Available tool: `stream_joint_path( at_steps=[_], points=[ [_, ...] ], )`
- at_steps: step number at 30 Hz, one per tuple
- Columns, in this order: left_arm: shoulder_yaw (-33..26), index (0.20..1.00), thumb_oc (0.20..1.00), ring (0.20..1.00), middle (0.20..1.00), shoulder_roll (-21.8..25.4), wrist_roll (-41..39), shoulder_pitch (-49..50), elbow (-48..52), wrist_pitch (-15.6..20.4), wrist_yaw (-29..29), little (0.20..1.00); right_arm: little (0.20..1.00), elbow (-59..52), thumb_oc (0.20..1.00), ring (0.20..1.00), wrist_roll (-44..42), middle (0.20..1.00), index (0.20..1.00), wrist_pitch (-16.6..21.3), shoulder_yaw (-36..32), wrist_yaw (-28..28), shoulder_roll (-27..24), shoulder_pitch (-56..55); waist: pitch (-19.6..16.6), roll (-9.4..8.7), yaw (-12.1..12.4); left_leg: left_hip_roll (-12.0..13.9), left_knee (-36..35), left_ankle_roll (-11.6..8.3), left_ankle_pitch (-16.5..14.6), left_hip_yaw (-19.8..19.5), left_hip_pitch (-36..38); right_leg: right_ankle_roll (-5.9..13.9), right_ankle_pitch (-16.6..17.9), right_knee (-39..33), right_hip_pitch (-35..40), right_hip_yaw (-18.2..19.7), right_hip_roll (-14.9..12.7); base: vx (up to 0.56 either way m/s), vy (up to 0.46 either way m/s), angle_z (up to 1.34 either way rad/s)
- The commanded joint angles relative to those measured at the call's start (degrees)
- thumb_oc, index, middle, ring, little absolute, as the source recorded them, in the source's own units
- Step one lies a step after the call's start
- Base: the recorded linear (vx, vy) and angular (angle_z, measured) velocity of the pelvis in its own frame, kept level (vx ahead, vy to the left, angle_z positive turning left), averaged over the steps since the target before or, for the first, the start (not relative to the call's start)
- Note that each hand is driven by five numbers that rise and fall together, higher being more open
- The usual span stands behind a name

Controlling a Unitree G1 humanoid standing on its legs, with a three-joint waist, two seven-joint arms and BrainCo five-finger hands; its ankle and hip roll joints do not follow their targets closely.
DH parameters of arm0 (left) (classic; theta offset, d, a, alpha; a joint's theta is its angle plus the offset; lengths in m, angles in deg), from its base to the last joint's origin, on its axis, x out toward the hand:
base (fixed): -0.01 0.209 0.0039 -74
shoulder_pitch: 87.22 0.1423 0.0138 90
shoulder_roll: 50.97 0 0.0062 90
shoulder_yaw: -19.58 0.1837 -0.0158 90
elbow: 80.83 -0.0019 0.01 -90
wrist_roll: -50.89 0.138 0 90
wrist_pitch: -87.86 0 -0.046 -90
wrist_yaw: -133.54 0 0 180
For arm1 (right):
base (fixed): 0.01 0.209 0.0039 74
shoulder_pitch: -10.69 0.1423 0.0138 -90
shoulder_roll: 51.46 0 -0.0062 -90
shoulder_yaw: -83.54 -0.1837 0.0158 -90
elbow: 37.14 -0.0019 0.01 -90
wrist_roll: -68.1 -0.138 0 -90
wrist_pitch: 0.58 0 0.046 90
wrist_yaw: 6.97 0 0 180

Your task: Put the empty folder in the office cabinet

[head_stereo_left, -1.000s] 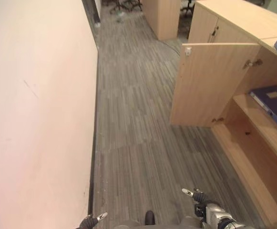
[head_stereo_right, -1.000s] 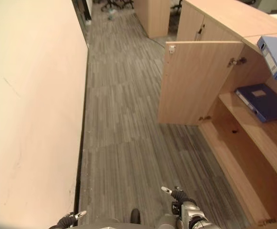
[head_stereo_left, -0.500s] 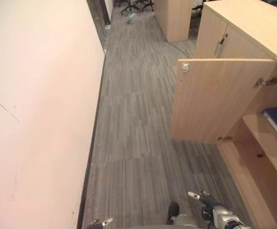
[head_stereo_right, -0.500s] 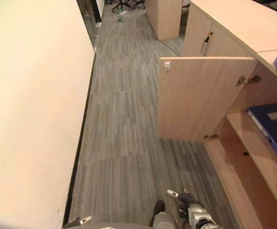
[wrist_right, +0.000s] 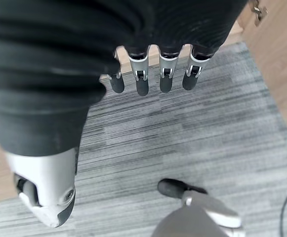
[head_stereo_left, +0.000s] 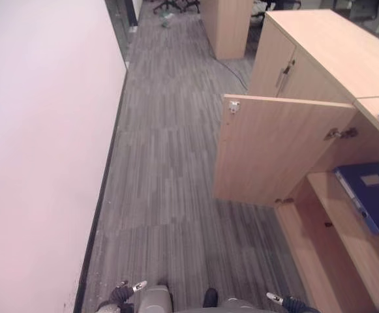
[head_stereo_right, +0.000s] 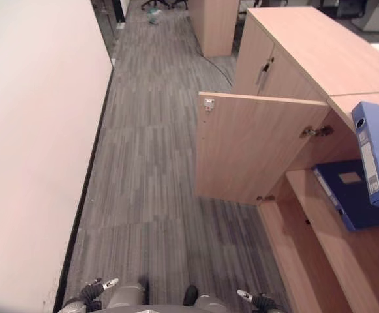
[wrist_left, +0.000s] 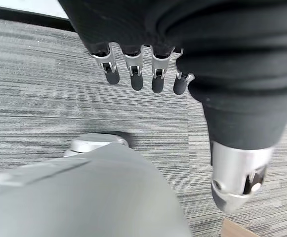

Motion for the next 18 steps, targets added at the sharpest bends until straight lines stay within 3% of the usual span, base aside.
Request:
stream_joint_path(
  at_steps=[1,2,3,6,10,12,15,18],
  points=[
    [1.86,1.0,1.0,1.0,1.0,0.65,-2.39,-0.74,2.27,2.81,-0.84,1.0,1.0,-0.23,1.0,1.0,0.29,1.0,1.0,1.46,-0.39,0.95,-1.62,-0.13,-0.75,1.33,2.87,-3.94,0.99,1.21,-0.4,-17.39,1.96,6.19,-4.77,6.87,-1.79,12.29,-3.13,0.37,0.434,-2.01],
    [2.45,1.0,1.0,1.0,1.0,0.17,-1.64,-0.91,1.95,2.8,-0.16,1.0,1.0,0.1,1.0,1.0,1.04,1.0,1.0,1.35,-0.2,0.01,-1.77,0.1,-1.38,2.85,2.44,-3.63,-0.5,1.34,-0.33,-18.18,4.86,7.11,-4.87,7.29,-1.88,15.09,-2.76,0.27,0.479,-2.27],
    [2.81,1.0,1.0,1.0,1.0,0.26,-0.96,-0.82,2.15,2.81,0.04,1.0,1.0,0.16,1.0,1.0,1.53,1.0,1.0,1.06,-0.03,-0.27,-1.42,-0.01,-2.3,2.92,2.27,-4.48,-0.42,1.98,-1.12,-17.76,5.98,7.93,-3.84,6.92,-2.7,17.37,-3.78,0.23,0.486,-2.49],
    [3.15,1.0,1.0,1.0,1.0,1.05,-1.14,-1.16,3.87,3.0,0.79,1.0,1.0,-0.53,1.0,1.0,1.27,1.0,1.0,0.76,0.06,-0.96,-0.82,0.57,-3.48,3.06,1.76,-5.99,-1.46,5.36,-3.18,-11.06,8.83,10.73,-2.07,6.74,-4.63,21.3,-6.97,0.17,0.475,-2.3],
    [3.03,1.0,1.0,1.0,1.0,1.77,-0.98,-2.1,4.27,2.93,1.0,1.0,1.0,-1.35,1.0,1.0,0.95,1.0,1.0,0.67,-0.43,-1.01,-0.86,2.24,-3.5,3.85,1.31,-7.33,-2.4,7.64,-4.8,-5.4,10.89,13.14,-0.45,8.89,-7.61,21.68,-9.71,0.06,0.318,-1.03],
    [2.98,1.0,1.0,1.0,1.0,2.1,-0.34,-2.22,3.82,2.6,1.26,1.0,1.0,-1.52,1.0,1.0,0.86,1.0,1.0,0.82,-0.83,-1.06,-1.02,2.79,-3.22,4.27,1.79,-7.33,-2.57,8.14,-5.55,-3.13,11.66,13.18,-0.21,10.56,-8.75,17.73,-11.15,0.03,0.203,-0.52],
    [2.99,1.0,1.0,1.0,1.0,2.23,-0.1,-2.16,3.56,2.39,1.52,1.0,1.0,-1.66,1.0,1.0,0.89,1.0,1.0,0.87,-0.89,-1.13,-1.0,2.84,-3.03,4.36,1.89,-7.26,-2.64,8.28,-5.89,-2.16,12.15,13.01,-0.29,11.21,-8.73,15.15,-11.79,0.02,0.081,-0.6],
    [2.07,1.0,1.0,1.0,1.0,2.47,0.57,-1.64,2.59,1.39,2.03,1.0,1.0,-2.49,1.0,1.0,1.31,1.0,1.0,1.19,-0.64,-1.26,-0.69,3.28,-1.97,4.59,2.98,-5.98,-2.6,8.91,-7.04,4.15,13.54,11.28,0.17,14.07,-9.55,-2.09,-15.57,0.0,0.111,-0.4]
  ],
)
